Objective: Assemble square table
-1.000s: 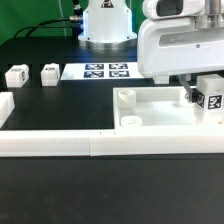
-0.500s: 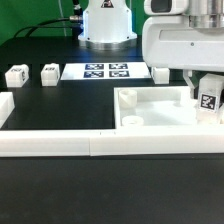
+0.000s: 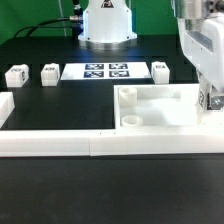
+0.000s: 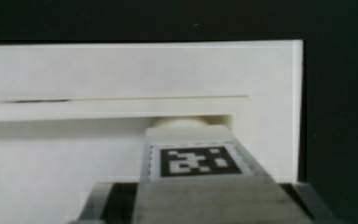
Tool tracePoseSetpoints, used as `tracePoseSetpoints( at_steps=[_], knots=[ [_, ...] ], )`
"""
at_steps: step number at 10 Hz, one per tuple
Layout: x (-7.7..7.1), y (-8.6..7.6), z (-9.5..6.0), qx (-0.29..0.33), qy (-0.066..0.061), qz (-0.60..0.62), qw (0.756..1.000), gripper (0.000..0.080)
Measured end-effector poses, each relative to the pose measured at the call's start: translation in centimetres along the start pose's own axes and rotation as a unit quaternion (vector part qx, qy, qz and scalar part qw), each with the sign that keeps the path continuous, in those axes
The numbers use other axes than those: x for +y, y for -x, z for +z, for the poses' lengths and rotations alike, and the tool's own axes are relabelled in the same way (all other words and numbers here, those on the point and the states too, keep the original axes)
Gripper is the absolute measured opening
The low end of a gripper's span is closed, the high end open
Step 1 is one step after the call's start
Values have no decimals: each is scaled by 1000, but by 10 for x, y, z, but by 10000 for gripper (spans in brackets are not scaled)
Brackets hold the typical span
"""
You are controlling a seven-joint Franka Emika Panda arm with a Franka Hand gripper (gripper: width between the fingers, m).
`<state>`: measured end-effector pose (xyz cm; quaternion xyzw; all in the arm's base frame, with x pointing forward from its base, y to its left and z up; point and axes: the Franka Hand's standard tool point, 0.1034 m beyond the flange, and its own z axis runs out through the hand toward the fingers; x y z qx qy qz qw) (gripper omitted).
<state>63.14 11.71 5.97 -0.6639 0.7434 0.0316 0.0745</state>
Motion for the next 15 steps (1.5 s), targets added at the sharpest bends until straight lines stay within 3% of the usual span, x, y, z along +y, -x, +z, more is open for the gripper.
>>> tracePoseSetpoints(
  at_steps=[4, 7, 10, 13, 15],
  knots=[
    [0, 1, 0, -3, -1, 109, 994, 287],
    [1, 1, 1, -2, 0, 117, 993, 609],
    [6, 10, -6, -6, 0, 64, 998, 647],
    [2, 20, -40, -19, -20, 15, 1000, 648],
    [3, 19, -37, -17, -18, 15, 1000, 648]
  ],
)
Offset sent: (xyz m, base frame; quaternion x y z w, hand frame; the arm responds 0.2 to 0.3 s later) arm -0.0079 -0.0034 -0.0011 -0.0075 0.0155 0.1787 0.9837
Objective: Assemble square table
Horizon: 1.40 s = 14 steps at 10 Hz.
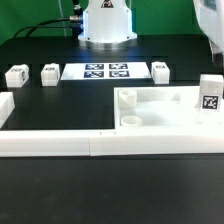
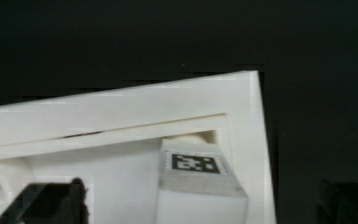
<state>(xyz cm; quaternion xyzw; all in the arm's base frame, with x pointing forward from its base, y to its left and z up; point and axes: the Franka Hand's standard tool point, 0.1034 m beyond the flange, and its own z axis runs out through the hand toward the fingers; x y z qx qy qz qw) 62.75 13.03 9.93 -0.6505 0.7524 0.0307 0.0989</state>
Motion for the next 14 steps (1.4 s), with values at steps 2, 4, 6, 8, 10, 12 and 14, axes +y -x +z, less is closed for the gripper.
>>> tracePoseSetpoints(
  at_steps=[2, 4, 6, 8, 10, 12, 14],
  knots=[
    [0, 0, 0, 0, 0, 0, 1000, 648],
    [0, 0, 0, 0, 0, 0, 1000, 648],
    [0, 0, 1, 0, 0, -1, 1000, 648],
    [7, -2, -7, 0, -11, -84, 996, 648],
    [38, -6, -9, 8, 1, -175, 985, 648],
    [38, -4, -7, 17, -2, -249, 968, 648],
    [37, -5, -7, 17, -1, -318, 948, 648]
  ],
)
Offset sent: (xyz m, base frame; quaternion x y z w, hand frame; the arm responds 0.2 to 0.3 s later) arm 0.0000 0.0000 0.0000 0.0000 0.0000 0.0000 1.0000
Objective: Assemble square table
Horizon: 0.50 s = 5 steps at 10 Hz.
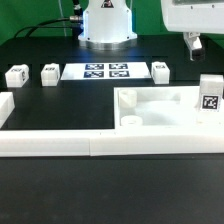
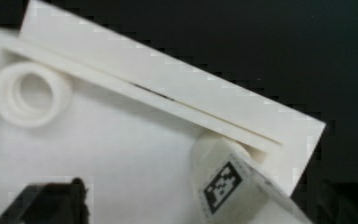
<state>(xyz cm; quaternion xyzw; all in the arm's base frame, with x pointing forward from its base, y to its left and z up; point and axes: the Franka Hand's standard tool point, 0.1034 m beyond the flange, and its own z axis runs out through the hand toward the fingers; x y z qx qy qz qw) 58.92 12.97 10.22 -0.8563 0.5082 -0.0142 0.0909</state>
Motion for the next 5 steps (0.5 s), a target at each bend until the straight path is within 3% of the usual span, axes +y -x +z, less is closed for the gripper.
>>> tracePoseSetpoints(
  at_steps=[2, 5],
  knots=[
    [3, 0, 1, 1, 1, -84, 996, 648],
    [57, 3, 7, 0, 16, -232, 973, 648]
  ],
)
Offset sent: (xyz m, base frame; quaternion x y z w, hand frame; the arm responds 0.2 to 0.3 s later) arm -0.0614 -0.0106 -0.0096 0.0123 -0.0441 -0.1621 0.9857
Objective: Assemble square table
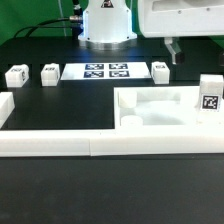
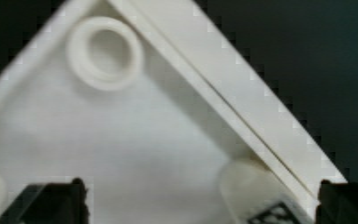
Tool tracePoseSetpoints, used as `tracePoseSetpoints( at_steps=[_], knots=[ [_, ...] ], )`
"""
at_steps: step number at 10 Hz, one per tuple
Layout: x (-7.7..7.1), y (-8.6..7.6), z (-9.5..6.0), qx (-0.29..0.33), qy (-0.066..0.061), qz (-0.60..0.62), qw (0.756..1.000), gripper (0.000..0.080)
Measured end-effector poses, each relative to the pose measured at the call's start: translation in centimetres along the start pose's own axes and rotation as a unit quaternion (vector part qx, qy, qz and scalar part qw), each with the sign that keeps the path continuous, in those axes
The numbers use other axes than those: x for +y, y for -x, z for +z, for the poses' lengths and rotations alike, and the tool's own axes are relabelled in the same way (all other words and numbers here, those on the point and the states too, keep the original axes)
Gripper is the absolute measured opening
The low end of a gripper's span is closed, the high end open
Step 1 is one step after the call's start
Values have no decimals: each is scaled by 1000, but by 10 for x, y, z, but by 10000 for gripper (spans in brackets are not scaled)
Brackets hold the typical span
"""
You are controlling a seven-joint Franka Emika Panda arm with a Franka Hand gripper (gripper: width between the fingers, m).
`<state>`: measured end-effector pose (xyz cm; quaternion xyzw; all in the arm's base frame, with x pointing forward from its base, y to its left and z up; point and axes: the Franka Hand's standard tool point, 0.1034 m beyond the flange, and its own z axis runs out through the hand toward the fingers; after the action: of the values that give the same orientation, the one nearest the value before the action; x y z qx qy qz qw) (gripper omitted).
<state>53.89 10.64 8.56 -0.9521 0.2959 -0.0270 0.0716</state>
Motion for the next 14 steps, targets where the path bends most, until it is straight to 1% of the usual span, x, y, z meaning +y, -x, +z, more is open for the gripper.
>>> tracePoseSetpoints(
  at_steps=[1, 2, 3, 4, 6, 8, 9, 10, 11, 12, 13, 14],
  knots=[
    [19, 12, 5, -7, 8, -44, 999, 648],
    [33, 23, 11, -17, 15, -76, 997, 648],
    [41, 32, 17, -7, 19, -116, 993, 648],
    [45, 46, 24, 2, 27, -151, 988, 648],
    [46, 41, 23, -1, 29, -215, 976, 648],
    [47, 41, 23, -2, 31, -261, 965, 648],
    [48, 40, 23, -3, 33, -305, 952, 648],
    [48, 43, 25, -10, 35, -312, 949, 648],
    [54, 69, 33, -62, 53, -312, 947, 648],
    [64, 86, 37, -104, 64, -319, 940, 648],
    [68, 95, 39, -120, 69, -320, 937, 648],
    [75, 106, 41, -151, 80, -322, 931, 648]
  ],
)
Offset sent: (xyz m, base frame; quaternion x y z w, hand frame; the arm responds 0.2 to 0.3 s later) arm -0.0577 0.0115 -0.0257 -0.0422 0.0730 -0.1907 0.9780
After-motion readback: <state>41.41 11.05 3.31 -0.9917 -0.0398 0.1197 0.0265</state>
